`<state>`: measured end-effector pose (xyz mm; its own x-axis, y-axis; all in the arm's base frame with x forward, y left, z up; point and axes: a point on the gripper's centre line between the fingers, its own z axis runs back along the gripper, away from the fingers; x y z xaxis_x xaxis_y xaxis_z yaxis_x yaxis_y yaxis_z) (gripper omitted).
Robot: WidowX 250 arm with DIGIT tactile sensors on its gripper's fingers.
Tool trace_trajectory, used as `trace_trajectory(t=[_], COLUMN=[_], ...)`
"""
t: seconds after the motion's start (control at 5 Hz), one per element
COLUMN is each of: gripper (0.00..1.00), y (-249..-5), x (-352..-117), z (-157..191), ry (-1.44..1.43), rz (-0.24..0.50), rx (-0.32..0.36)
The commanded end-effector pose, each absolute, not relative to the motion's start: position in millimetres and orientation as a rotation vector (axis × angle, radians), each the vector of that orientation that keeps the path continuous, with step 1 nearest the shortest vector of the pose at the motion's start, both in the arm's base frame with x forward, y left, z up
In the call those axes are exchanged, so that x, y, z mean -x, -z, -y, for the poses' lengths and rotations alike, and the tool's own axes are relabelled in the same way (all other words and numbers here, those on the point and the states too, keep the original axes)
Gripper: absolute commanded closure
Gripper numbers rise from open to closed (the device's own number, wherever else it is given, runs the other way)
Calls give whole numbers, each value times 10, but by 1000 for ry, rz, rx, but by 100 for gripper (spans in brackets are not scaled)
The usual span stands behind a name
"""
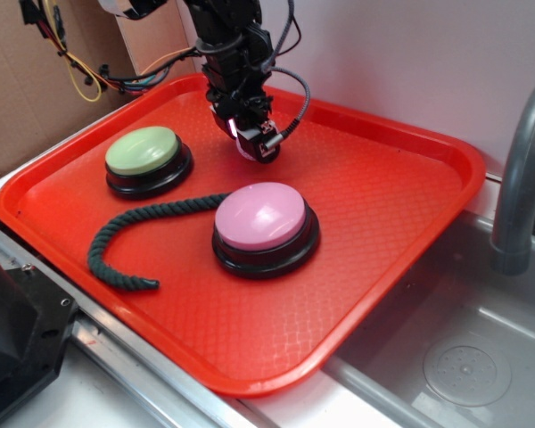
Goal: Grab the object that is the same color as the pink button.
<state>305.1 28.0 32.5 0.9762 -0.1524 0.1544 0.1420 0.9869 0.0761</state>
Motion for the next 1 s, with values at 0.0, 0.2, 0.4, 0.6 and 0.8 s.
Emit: trace_trajectory(t=[0.0, 0.2, 0.4, 0.6, 0.8], gripper=[100, 100, 100, 100, 100], y=[-963, -1402, -1866, -2126, -2303], x=[-2871, -2602, -2289, -2060, -1772], z=[-345, -223, -42, 81, 194], ry=[-5, -57, -86, -76, -128], rz=[202, 196, 207, 156, 183], rx=[31, 3, -3, 56, 76])
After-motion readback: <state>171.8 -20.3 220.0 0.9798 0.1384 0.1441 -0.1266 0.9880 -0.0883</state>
